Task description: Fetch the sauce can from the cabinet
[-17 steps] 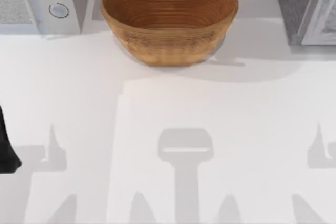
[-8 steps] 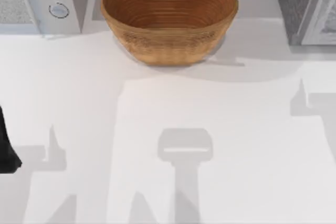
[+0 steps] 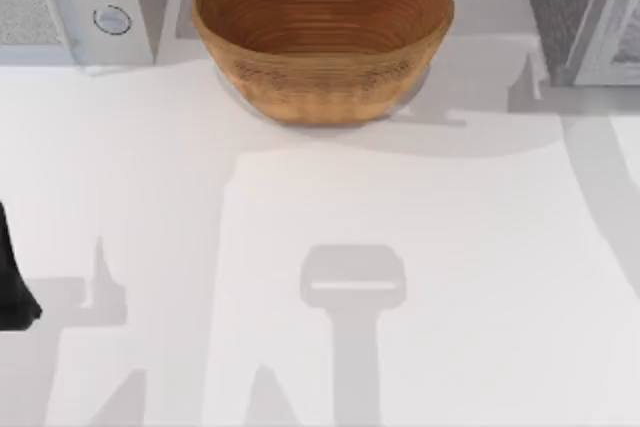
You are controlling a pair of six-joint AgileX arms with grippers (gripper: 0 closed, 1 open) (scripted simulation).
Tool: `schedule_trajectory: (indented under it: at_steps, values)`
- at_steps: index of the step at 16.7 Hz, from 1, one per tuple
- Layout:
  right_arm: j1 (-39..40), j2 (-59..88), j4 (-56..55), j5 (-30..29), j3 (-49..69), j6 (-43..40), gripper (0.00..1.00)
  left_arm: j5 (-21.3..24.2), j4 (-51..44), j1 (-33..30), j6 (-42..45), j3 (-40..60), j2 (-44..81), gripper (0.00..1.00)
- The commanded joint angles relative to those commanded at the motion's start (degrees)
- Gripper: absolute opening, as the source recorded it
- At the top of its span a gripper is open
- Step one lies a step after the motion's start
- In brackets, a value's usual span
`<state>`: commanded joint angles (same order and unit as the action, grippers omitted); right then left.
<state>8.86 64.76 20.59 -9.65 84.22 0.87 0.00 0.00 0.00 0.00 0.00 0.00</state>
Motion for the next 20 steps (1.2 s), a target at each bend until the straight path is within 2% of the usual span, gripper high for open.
schedule_trajectory:
  at_steps: [5,13,20]
  values:
    - [1.54,10.21,3.03,-1.47,14.15,0.03,1.0,0.0,0.0,0.0,0.0,0.0,0.0,1.0]
    - [1.48,12.05,2.83,-1.82,16.4,0.08,1.0,0.0,0.0,0.0,0.0,0.0,0.0,1.0]
    - [2.2,23.22,-0.1,-2.89,24.18,-0.03,1.0,0.0,0.0,0.0,0.0,0.0,0.0,1.0]
